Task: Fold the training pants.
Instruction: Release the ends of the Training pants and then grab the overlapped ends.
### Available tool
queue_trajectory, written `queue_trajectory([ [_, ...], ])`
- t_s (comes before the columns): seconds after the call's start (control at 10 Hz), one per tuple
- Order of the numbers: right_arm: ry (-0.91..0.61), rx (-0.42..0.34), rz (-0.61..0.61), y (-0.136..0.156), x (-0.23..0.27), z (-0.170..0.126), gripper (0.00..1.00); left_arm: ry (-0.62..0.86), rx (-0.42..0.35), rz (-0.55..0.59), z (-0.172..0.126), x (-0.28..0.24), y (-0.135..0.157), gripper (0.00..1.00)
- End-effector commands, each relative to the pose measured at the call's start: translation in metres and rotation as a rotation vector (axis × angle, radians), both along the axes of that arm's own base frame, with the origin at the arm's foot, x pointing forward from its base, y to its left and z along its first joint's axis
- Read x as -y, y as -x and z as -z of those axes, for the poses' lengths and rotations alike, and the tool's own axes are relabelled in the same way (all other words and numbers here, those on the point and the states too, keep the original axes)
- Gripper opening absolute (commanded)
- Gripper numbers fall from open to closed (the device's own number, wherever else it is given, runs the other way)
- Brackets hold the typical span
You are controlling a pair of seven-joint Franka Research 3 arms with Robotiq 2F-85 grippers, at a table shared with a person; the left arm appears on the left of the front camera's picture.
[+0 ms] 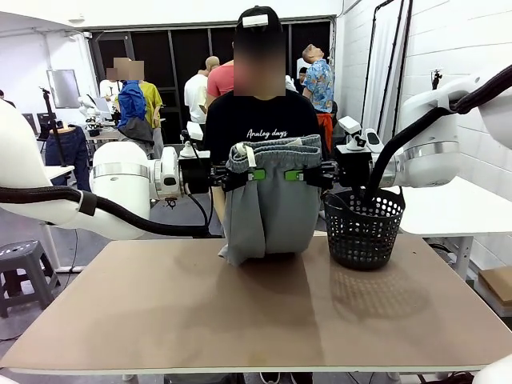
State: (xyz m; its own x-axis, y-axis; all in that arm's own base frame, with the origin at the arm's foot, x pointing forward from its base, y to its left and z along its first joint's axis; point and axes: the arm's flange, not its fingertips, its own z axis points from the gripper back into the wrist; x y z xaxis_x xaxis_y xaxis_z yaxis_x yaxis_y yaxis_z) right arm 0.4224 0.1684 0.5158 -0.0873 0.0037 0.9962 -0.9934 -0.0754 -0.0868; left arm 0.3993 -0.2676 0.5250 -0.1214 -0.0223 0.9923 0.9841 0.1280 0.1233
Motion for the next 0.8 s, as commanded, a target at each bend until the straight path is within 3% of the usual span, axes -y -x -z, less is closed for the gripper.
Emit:
queue_trajectory([
  [0.0, -0.029, 0.009, 0.005, 0.0043, 0.0009, -0.0003, 0.00, -0.001, 0.007, -0.003, -0.0028, 0.0008, 0.0034, 0.00],
  [0.7, -0.029, 0.009, 0.005, 0.0043, 0.0009, -0.0003, 0.00, -0.001, 0.007, -0.003, -0.0028, 0.0008, 0.0034, 0.00],
])
